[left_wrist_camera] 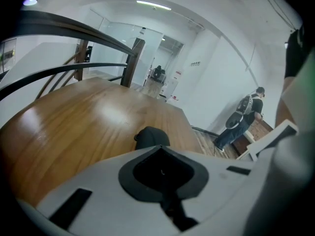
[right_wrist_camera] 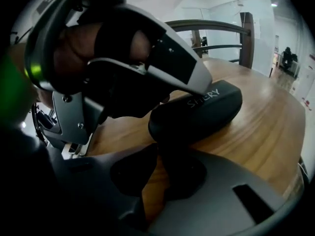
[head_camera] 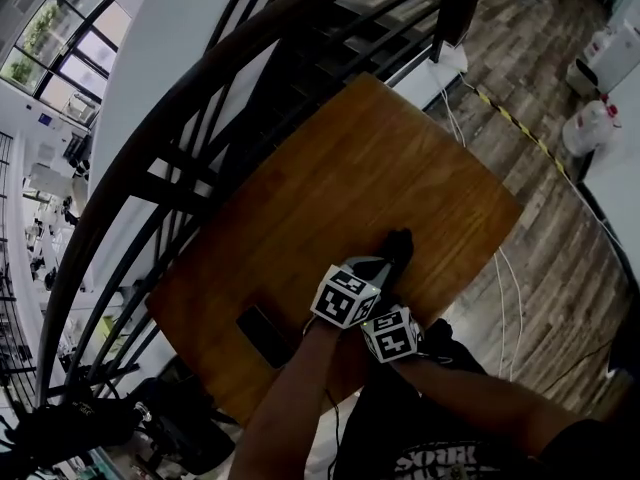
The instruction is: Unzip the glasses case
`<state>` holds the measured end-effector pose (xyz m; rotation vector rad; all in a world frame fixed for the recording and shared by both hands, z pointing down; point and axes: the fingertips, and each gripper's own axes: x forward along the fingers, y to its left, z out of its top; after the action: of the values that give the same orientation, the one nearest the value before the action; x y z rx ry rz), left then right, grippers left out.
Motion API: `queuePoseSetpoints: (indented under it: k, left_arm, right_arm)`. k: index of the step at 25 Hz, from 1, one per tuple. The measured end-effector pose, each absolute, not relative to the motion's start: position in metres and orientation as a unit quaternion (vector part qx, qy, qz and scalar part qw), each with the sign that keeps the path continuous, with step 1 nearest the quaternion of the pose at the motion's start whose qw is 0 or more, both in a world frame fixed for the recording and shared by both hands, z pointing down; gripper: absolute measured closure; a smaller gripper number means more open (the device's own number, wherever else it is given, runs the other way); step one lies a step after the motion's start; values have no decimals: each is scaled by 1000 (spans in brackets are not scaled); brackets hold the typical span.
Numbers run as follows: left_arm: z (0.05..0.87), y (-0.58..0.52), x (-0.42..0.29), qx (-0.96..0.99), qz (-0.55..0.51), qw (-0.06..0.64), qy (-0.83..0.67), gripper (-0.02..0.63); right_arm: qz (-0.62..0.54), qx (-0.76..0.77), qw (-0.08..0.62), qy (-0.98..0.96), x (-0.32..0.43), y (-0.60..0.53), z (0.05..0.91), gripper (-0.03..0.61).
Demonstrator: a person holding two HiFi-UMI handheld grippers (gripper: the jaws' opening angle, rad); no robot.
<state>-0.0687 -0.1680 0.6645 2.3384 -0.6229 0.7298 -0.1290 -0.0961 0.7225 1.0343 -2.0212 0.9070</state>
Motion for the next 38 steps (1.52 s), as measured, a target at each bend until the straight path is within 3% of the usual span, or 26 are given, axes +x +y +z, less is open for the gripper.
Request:
queuePoseSetpoints:
  k: [6, 38]
  left_arm:
    - [666, -167, -67, 885, 280, 283, -241, 609]
    - [665, -165, -71, 884, 286, 246, -277, 609]
  right_arm:
    - [333, 385, 346, -788, -125, -97, 723, 563]
    - [78, 291, 448, -842, -14, -204, 715, 569]
